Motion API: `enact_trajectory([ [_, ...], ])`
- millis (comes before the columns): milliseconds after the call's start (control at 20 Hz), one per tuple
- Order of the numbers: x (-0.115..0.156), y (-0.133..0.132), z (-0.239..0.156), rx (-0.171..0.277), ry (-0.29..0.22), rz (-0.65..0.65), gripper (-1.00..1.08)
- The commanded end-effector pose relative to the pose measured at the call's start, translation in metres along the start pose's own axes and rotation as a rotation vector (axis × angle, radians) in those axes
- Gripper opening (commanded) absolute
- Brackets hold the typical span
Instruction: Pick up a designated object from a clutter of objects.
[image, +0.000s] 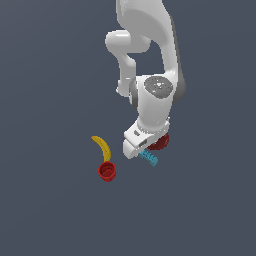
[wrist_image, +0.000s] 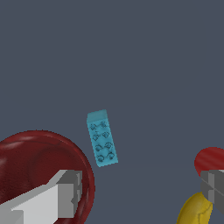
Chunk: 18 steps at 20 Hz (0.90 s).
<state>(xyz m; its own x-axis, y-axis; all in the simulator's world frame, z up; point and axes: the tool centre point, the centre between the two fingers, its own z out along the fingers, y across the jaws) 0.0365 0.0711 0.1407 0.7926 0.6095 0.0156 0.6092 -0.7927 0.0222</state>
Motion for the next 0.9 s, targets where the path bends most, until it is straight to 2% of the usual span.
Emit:
enact_trajectory([
  [0, 0.002, -0.009, 0.021, 0.006, -0.004, -0.073, 1.00],
  [400, 0.003, -0.030, 0.061, 0.021, -0.012, -0.213, 1.00],
  [850, 0.003, -0.033, 0.070, 0.024, -0.014, -0.231, 1.00],
])
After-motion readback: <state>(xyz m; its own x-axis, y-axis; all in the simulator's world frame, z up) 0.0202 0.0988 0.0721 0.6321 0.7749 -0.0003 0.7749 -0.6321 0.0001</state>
